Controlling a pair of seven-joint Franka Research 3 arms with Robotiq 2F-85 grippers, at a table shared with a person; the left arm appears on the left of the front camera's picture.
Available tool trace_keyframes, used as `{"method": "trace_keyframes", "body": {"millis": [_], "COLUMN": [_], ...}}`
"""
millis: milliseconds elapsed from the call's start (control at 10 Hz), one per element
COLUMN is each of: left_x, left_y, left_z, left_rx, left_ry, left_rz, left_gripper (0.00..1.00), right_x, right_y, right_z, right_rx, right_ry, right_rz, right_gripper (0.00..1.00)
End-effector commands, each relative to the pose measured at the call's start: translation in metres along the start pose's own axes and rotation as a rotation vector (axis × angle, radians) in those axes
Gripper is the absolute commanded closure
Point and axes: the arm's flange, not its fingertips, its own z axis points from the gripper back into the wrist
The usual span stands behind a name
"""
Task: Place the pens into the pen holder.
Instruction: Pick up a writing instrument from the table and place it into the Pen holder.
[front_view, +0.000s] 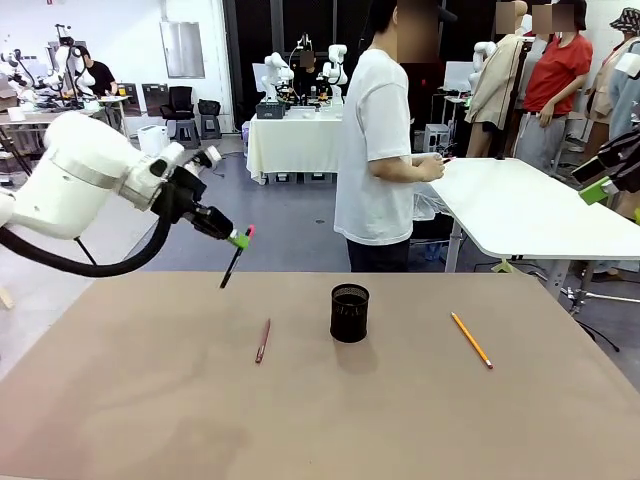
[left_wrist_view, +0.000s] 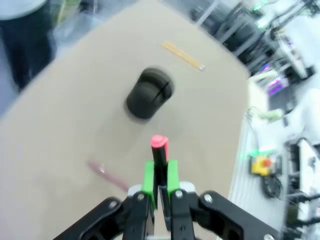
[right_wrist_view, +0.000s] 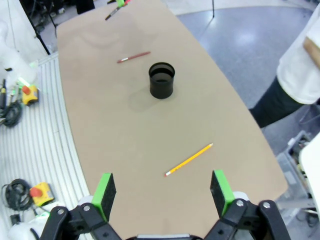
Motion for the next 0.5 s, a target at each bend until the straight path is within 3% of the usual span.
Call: {"method": "trace_keyframes", "body": {"millis": [0, 200, 300, 400], "left_x": [-0.031, -0.035, -0.013, -0.013], "left_y": [-0.018, -0.019, -0.017, -0.017], "left_z": [0.013, 0.021, 0.013, 0.013], "left_rx": [-0.201, -0.262, -0.141, -0.141], "left_ry": [-0.138, -0.159, -0.157, -0.157], "left_rz": [-0.117, -0.121, -0.126, -0.126], "left_gripper": [1.00, 1.00, 1.00, 1.00], "right_x": [0.000, 0.000, 0.000, 0.000], "right_y": [0.000, 0.000, 0.000, 0.000], "right_z": [0.001, 0.001, 0.001, 0.001], "right_rx": [0.006, 0.006, 0.006, 0.006], "right_ry": [-0.016, -0.016, -0.016, -0.016], "right_rz": [0.008, 0.008, 0.008, 0.008], "right_gripper": [0.00, 0.00, 0.00, 0.00]}}
